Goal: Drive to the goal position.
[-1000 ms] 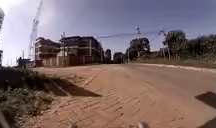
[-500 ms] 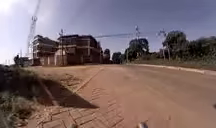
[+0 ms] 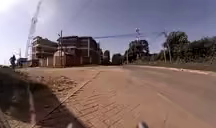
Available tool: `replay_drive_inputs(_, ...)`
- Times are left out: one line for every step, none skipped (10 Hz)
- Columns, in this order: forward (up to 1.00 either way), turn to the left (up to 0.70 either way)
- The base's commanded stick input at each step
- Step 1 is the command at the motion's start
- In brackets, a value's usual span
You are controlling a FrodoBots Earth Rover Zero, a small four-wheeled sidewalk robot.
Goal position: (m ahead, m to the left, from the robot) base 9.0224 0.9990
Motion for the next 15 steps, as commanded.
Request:
replay_drive_inputs(1.00, 0.00)
replay_drive_inputs(1.00, 0.00)
replay_drive_inputs(1.00, 0.00)
replay_drive_inputs(1.00, 0.00)
replay_drive_inputs(1.00, 0.00)
replay_drive_inputs(1.00, 0.00)
replay_drive_inputs(1.00, 0.00)
replay_drive_inputs(1.00, 0.00)
replay_drive_inputs(1.00, 0.00)
replay_drive_inputs(1.00, 0.00)
replay_drive_inputs(1.00, 0.00)
replay_drive_inputs(1.00, 0.00)
replay_drive_inputs(1.00, 0.00)
replay_drive_inputs(1.00, 0.00)
replay_drive_inputs(1.00, 0.00)
